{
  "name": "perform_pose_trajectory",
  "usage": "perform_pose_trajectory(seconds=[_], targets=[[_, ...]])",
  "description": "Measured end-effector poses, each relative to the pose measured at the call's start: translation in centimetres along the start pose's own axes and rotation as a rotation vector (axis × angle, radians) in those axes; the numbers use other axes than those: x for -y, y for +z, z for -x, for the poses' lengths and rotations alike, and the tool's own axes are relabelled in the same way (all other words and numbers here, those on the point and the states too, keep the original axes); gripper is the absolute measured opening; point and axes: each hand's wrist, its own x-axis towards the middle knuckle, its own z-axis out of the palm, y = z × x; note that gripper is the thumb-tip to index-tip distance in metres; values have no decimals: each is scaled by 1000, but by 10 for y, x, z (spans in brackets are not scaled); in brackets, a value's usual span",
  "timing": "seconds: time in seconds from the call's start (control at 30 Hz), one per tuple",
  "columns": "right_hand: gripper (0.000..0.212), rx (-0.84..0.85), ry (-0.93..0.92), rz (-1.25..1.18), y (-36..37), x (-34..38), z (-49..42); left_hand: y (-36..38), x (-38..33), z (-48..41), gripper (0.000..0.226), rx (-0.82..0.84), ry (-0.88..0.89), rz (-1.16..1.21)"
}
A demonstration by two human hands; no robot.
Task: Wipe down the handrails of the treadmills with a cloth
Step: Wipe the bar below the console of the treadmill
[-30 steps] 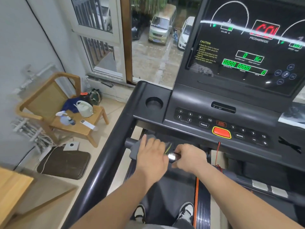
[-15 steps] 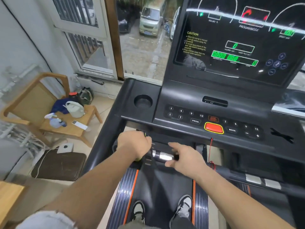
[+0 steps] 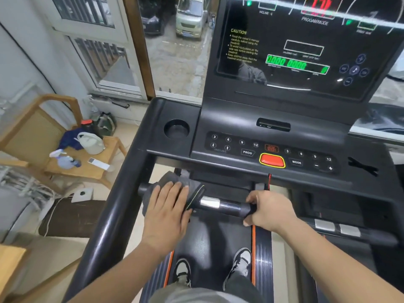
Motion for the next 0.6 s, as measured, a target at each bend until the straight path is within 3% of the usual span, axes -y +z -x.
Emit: perform_pose_trajectory(seconds=[0.13,0.27,0.33,0.4,0.5,0.6], targets=[[59,21,14,24,-5,7,-3,-38,-23,-60,36,201,-63,-152],[59,36,66,-22,-7,9,-1,-51,-40,-119,36,669,-179,-114],[59,21,86,-46,-4,10,2,-47,-45,-116,36,609,-178,-77],[56,-8,87,-53,0,10,5,-36,-49,-82,35,334,-98,-129],[46,-59,64,-44,6,11,8,-14,-62,-24,44,128,3,-9],[45,-76,44,-46,7,9,8,2,-84,-13,56,167,67,47]])
